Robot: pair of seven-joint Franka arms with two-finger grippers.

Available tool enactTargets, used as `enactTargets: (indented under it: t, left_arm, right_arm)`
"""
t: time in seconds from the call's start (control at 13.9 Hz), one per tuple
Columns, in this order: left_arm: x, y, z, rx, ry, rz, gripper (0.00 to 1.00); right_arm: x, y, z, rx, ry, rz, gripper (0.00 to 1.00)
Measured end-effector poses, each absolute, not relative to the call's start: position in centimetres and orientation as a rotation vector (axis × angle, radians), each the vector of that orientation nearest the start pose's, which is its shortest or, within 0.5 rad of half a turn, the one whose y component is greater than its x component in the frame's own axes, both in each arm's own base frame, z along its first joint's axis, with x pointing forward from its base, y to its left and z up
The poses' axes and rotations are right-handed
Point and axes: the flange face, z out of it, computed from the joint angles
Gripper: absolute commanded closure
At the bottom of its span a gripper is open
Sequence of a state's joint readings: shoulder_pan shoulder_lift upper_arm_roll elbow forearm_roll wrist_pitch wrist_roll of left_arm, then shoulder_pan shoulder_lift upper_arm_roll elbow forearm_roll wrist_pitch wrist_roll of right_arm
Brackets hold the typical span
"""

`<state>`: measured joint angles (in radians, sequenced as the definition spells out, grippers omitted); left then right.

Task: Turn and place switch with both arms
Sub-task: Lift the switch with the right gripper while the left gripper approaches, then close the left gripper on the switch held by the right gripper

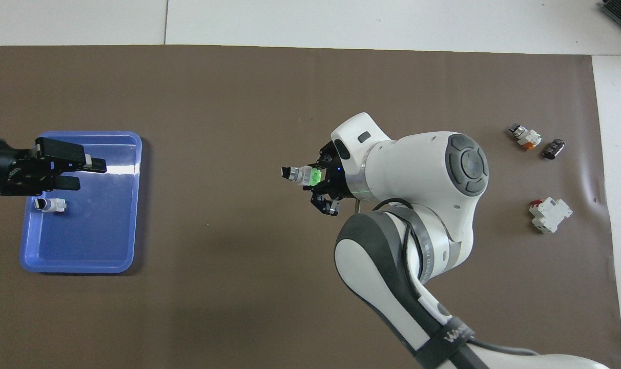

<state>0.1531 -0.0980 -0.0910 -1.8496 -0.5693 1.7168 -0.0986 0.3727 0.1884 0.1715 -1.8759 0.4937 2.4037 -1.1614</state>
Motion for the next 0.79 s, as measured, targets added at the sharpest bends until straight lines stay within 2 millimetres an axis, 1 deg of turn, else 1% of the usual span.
enactTargets:
  t: [0.07, 0.14, 0.29, 0.36, 0.43, 0.57, 0.79]
  left_arm:
    - [53.3, -2.2, 56.5, 2.528, 0.345, -0.066, 0.39]
    - [53.4, -2.5, 55.8, 2.488, 0.364, -0.075, 0.39]
    - [53.4, -3.3, 54.0, 2.422, 0.394, -0.096, 0.39]
    - [53.5, -4.0, 53.3, 2.397, 0.399, -0.105, 0.42]
    - [53.6, -5.0, 52.7, 2.368, 0.401, -0.114, 0.48]
    - [53.9, -7.4, 51.3, 2.307, 0.409, -0.125, 0.54]
    - [53.7, -12.2, 48.6, 2.233, 0.437, -0.127, 0.54]
  right_arm:
    - [54.0, 34.1, 45.3, -2.133, -1.767, -0.659, 1.0]
    - [53.4, 35.2, 45.4, -2.128, -1.767, -0.676, 1.0]
    - [52.7, 36.4, 45.3, -2.123, -1.756, -0.671, 1.0]
    - [52.4, 36.9, 45.3, -2.127, -1.739, -0.665, 1.0]
    - [52.0, 37.5, 45.3, -2.129, -1.722, -0.658, 1.0]
    - [51.1, 39.0, 45.6, -2.136, -1.693, -0.677, 1.0]
    - [49.3, 41.7, 46.3, -2.129, -1.667, -0.721, 1.0]
